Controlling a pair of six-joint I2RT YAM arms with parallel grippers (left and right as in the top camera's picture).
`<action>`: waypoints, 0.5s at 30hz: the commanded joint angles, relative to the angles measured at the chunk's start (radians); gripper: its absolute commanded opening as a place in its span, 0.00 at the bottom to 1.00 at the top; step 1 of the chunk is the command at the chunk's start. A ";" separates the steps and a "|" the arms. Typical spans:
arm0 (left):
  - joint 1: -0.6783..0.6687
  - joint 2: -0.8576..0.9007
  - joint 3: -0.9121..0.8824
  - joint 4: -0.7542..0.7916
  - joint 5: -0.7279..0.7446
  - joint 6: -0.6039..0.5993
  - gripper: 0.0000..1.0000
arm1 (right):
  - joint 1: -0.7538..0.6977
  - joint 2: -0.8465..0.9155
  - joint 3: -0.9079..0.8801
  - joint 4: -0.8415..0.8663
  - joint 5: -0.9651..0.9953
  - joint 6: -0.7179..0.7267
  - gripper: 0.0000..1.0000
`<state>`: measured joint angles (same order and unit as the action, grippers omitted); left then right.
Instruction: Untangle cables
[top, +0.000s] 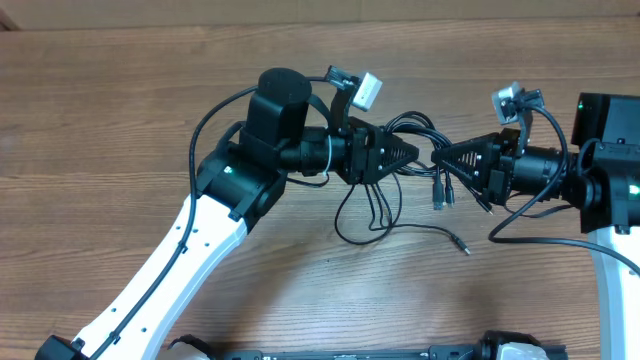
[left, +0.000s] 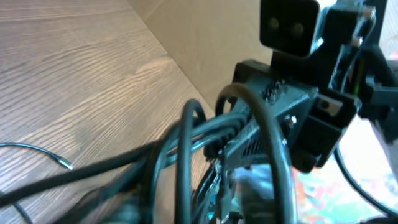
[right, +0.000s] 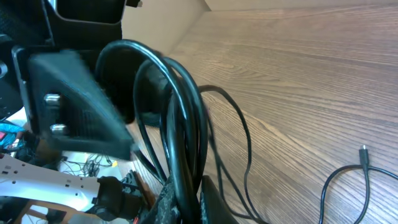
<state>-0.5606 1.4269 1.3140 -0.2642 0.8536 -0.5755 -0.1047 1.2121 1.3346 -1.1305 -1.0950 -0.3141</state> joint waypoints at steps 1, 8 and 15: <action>-0.017 -0.015 0.005 0.006 -0.007 0.004 0.04 | -0.001 0.000 0.007 0.002 -0.031 0.000 0.05; -0.016 -0.015 0.005 -0.025 0.004 0.125 0.04 | -0.001 0.000 0.007 -0.012 0.099 0.000 0.70; -0.016 -0.015 0.005 -0.072 0.039 0.187 0.04 | -0.001 0.000 0.007 0.022 0.100 -0.008 0.26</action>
<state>-0.5697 1.4269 1.3140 -0.3340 0.8532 -0.4442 -0.1047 1.2121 1.3346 -1.1187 -1.0046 -0.3122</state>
